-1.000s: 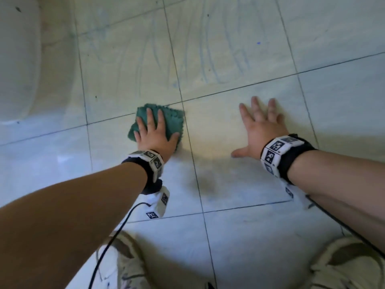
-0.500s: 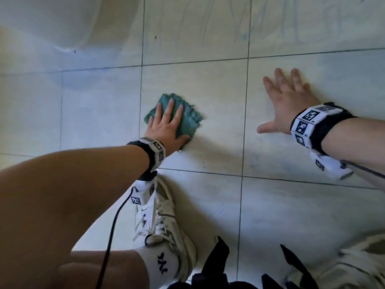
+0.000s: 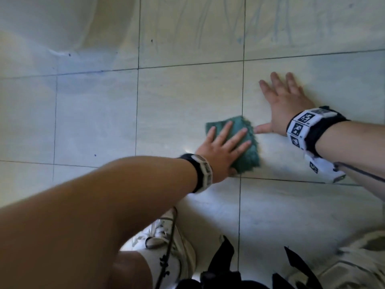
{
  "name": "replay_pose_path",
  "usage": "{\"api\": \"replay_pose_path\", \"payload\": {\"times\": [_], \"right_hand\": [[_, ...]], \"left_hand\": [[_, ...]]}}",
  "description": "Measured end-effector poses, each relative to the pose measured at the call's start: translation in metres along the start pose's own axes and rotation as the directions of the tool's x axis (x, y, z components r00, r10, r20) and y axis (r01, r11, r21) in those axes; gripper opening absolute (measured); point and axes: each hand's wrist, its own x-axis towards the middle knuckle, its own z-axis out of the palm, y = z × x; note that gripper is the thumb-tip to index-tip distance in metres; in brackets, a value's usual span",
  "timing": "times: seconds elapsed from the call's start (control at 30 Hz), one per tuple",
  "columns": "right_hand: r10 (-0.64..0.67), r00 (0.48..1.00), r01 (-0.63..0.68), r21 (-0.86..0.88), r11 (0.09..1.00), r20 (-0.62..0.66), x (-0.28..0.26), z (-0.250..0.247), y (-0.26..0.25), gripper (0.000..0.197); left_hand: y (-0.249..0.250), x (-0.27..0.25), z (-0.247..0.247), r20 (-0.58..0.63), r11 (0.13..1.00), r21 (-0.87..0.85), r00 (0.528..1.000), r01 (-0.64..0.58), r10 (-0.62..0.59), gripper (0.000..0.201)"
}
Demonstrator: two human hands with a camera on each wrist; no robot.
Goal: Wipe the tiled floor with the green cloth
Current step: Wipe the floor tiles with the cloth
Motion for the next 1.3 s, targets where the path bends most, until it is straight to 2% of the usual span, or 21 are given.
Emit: {"api": "replay_pose_path", "payload": {"times": [0.1, 0.2, 0.27, 0.37, 0.43, 0.5, 0.6, 0.83, 1.03, 1.3], "right_hand": [[-0.010, 1.000, 0.009, -0.030, 0.999, -0.013, 0.006, -0.003, 0.011, 0.126], [-0.040, 0.999, 0.042, -0.096, 0.994, 0.026, 0.008, -0.017, 0.025, 0.121], [-0.046, 0.998, 0.054, -0.160, 0.986, 0.052, 0.011, -0.030, 0.031, 0.116], [-0.010, 0.996, 0.025, -0.172, 0.985, 0.090, 0.008, -0.056, 0.035, 0.111], [0.002, 0.993, 0.014, -0.136, 0.991, 0.122, -0.004, -0.078, 0.027, 0.104], [-0.005, 0.993, 0.013, -0.071, 0.997, 0.121, -0.028, -0.101, 0.015, 0.093], [-0.007, 0.985, 0.006, 0.008, 1.000, 0.170, -0.076, -0.139, -0.001, 0.079], [0.034, 0.949, -0.023, -0.041, 0.999, 0.313, -0.181, -0.267, -0.033, 0.079], [0.072, 0.937, -0.045, -0.087, 0.995, 0.341, -0.215, -0.350, -0.059, 0.076], [0.089, 0.946, -0.080, -0.039, 0.996, 0.313, -0.216, -0.401, -0.090, 0.076]], "left_hand": [[0.016, 0.018, -0.008, -0.032, 1.000, -0.001, 0.999, -0.012, 0.012, 0.090], [0.008, 0.034, -0.021, -0.019, 0.999, -0.039, 1.000, -0.011, 0.010, 0.089], [-0.003, 0.051, -0.044, 0.006, 0.989, -0.117, 0.996, 0.091, -0.091, 0.087], [-0.018, 0.070, -0.107, 0.051, 0.919, -0.280, 0.960, 0.279, -0.276, 0.081], [-0.021, 0.064, -0.151, 0.034, 0.894, -0.342, 0.954, 0.291, -0.298, 0.078], [-0.016, 0.045, -0.190, 0.028, 0.905, -0.332, 0.962, 0.265, -0.271, 0.076], [-0.003, 0.000, -0.230, 0.115, 0.916, -0.314, 0.968, 0.250, -0.225, 0.083], [0.001, -0.133, -0.317, 0.333, 0.845, -0.375, 0.906, 0.382, -0.262, 0.084], [-0.032, -0.193, -0.388, 0.297, 0.859, -0.376, 0.923, 0.348, -0.244, 0.081], [-0.086, -0.228, -0.444, 0.262, 0.886, -0.343, 0.938, 0.312, -0.229, 0.080]]}}
